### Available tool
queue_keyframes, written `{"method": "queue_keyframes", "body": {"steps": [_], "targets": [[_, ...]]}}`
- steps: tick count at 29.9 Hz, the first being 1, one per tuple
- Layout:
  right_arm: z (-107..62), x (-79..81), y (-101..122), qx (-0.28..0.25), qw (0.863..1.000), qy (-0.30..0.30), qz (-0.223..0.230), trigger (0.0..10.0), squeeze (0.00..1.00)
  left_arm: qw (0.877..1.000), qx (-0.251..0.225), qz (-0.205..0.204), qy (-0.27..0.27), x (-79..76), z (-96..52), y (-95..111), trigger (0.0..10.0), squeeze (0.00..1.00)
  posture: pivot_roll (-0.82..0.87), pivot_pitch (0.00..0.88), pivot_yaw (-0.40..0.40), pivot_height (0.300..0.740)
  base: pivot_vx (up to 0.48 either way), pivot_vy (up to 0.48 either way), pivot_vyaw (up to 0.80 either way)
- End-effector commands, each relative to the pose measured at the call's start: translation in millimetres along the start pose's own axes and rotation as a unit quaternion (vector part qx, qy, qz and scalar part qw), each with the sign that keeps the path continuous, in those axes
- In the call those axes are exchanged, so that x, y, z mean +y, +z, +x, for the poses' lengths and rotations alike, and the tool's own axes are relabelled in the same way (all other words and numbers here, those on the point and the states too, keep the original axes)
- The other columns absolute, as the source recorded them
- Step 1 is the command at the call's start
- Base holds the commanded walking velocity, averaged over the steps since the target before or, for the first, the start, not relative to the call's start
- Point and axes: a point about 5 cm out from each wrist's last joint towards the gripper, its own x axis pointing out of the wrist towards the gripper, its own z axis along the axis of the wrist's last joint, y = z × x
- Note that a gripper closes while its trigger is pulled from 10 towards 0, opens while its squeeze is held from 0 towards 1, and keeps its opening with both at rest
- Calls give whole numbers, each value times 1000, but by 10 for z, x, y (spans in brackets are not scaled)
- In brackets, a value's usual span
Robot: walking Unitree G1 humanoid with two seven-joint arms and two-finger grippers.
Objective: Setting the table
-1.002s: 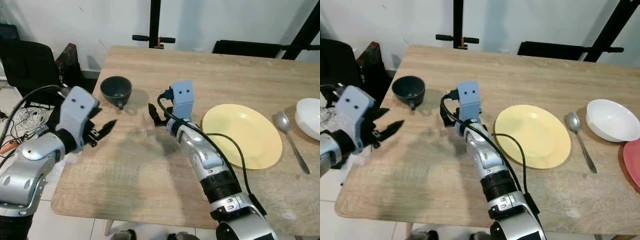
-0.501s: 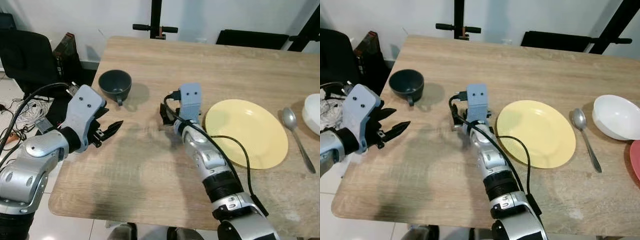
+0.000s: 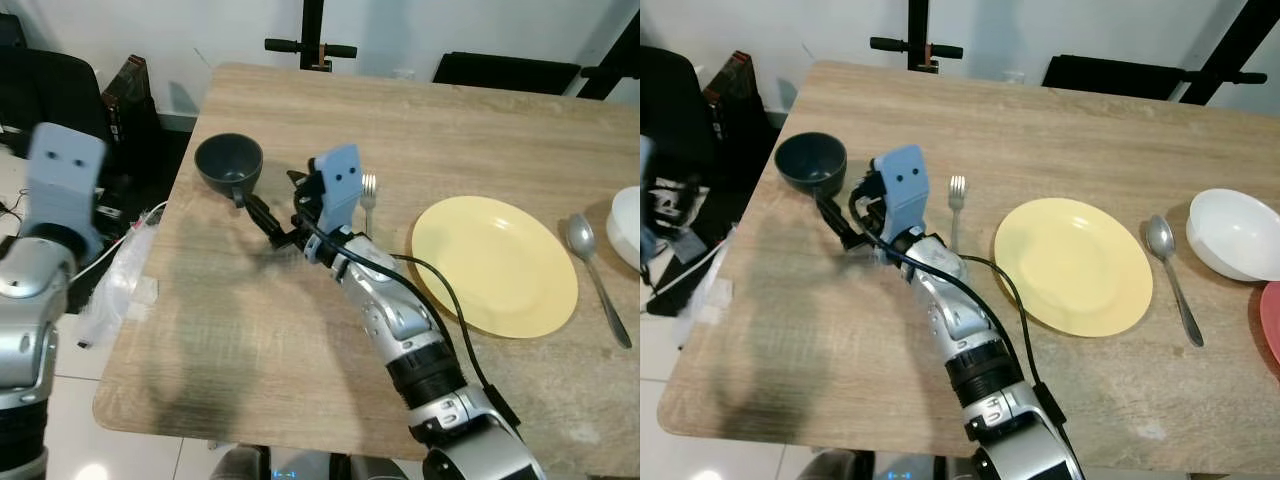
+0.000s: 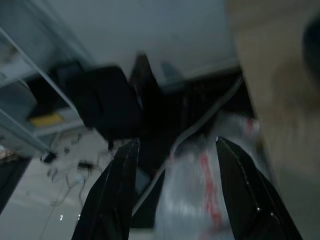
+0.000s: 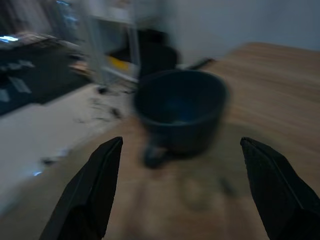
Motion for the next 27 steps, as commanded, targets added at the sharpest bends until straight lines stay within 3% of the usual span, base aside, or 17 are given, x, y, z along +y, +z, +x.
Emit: {"method": "queue_keyframes", "body": {"steps": [1,2,3,4,7,11,13,23,27], "targets": [[70,140,-22,-5,1000,11,10,10000,0,999,2,-8,-42,12,-90,-4,10000,16,230,132,-19,740,0,0,0],[70,140,-22,-5,1000,11,10,10000,0,999,2,-8,-42,12,-90,-4,10000,16,230,132,-19,740,0,0,0],[74,150,-12,-13,1000,16,11,10000,0,995,-8,-9,-97,-15,-174,18,10000,4,243,132,-23,740,0,0,0],[85,173,5,-29,999,27,24,10000,0,983,-17,-16,-184,-59,-322,57,10000,8,259,134,-23,740,0,0,0],[122,205,4,-42,998,29,28,10000,0,971,-18,-14,-239,-40,-443,88,10000,4,274,136,-22,740,0,0,0],[165,246,-29,-40,999,26,21,10000,0,970,-16,-13,-244,47,-475,116,10000,0,284,139,-21,740,0,0,0],[203,354,-24,-49,997,50,31,10000,0,975,-16,-3,-223,105,-461,128,10000,0,296,141,-23,740,0,0,0],[205,529,-88,-37,996,76,20,10000,0,973,-15,-7,-231,67,-448,137,10000,4,281,144,-17,740,0,0,0],[267,572,-161,-14,999,33,0,10000,0,974,-20,-12,-226,38,-424,158,10000,8,301,139,-19,740,0,0,0]]}}
